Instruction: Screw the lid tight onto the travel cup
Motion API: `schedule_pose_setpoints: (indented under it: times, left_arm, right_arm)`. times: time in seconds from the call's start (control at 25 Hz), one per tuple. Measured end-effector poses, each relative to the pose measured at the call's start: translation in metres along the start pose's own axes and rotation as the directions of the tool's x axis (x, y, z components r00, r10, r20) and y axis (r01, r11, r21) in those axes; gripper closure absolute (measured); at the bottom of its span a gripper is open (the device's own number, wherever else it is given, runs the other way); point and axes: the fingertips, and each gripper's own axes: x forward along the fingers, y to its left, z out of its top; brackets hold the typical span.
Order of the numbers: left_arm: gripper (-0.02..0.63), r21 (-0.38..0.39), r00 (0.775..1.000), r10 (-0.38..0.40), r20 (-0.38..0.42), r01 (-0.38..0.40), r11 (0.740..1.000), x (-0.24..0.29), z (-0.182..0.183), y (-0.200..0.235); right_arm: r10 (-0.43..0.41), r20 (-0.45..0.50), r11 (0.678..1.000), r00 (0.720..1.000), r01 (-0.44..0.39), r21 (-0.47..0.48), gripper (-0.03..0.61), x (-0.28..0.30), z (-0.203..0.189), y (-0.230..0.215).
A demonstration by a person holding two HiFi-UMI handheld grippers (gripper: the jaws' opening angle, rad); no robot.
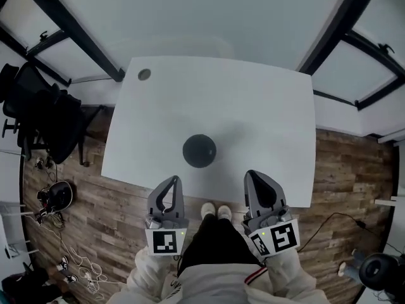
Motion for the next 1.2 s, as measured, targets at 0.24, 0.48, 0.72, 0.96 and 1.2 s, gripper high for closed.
schedule_pose_setpoints:
  times: [0.24,0.48,0.72,0.96,1.2]
  left_arm:
    - [0.611,0.0,0.999,-0.04,-0.002,0.04,0.999,0.028,-0.039,0.013]
    - [0.611,-0.034,0.993,-0.12,0.001,0.12,0.992,0.043,-0.062,0.016]
    - [0.39,-0.068,0.956,-0.292,-0.001,0.292,0.954,0.047,-0.068,0.008]
    - [0.23,-0.034,0.882,-0.471,0.022,0.471,0.881,0.068,-0.091,-0.017]
    - [0.156,-0.056,0.877,-0.476,0.064,0.479,0.876,0.101,-0.09,-0.035]
  right_arm:
    - [-0.027,0.023,0.999,0.999,0.027,-0.017,0.557,0.025,-0.031,-0.013]
    - [-0.06,0.023,0.998,0.998,0.061,-0.021,0.557,0.041,-0.049,-0.017]
    - [-0.067,0.018,0.998,0.998,0.067,-0.017,0.557,0.048,-0.054,-0.021]
    - [-0.073,0.012,0.997,0.997,0.074,-0.007,0.557,0.048,-0.056,-0.022]
    - [-0.035,-0.004,0.999,0.999,0.035,-0.015,0.557,0.05,-0.046,-0.012]
